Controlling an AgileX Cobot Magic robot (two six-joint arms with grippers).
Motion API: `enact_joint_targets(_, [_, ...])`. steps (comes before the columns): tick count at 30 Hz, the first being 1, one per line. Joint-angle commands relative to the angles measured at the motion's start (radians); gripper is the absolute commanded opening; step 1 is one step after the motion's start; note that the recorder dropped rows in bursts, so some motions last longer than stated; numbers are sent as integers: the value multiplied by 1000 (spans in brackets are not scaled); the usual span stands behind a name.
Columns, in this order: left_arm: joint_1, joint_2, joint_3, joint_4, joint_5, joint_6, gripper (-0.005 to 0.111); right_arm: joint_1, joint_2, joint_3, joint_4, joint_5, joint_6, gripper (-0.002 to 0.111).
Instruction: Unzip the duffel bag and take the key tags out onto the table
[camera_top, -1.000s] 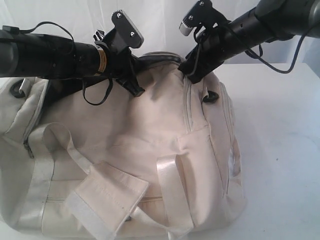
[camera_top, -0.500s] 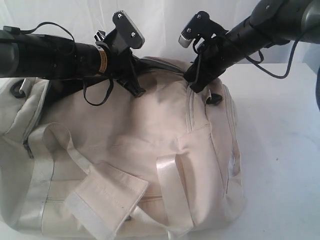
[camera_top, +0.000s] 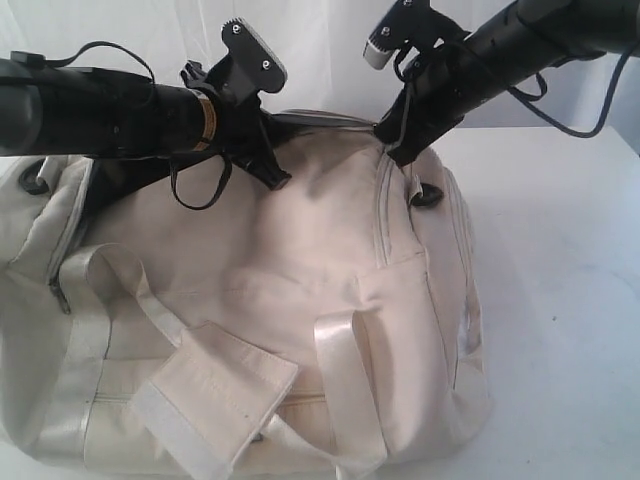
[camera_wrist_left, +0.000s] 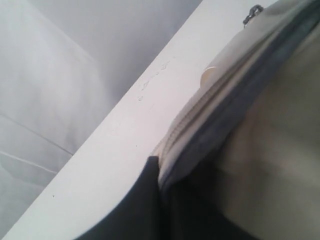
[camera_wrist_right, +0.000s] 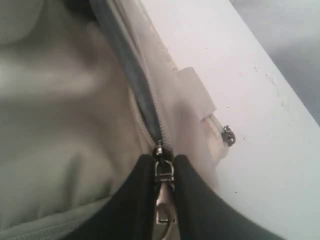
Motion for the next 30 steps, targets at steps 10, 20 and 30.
enact_joint_targets(10, [1,-18,-1,-60,153,-7,0,-5,-111,1,-101,116,192,0])
enact_joint_targets(20, [1,-18,-1,-63,198,-7,0,-5,-163,1,-172,294,378,0])
enact_joint_targets(30, [1,-18,-1,-63,228,-7,0,-5,-192,1,-194,455,454,0])
